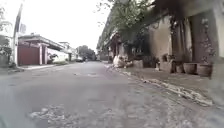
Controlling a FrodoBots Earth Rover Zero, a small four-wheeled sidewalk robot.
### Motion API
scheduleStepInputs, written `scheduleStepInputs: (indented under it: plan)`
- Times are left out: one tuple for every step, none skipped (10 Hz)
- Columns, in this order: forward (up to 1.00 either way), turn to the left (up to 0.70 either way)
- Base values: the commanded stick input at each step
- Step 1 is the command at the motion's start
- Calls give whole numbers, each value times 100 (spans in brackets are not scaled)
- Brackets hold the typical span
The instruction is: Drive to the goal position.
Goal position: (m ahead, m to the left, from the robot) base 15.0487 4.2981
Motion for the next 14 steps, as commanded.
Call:
scheduleStepInputs:
  plan:
    - [100,0]
    - [100,0]
    - [100,17]
    - [100,13]
    - [100,4]
    - [100,3]
    - [100,1]
    - [100,0]
    - [100,11]
    - [100,9]
    - [100,11]
    - [100,20]
    - [100,29]
    - [100,40]
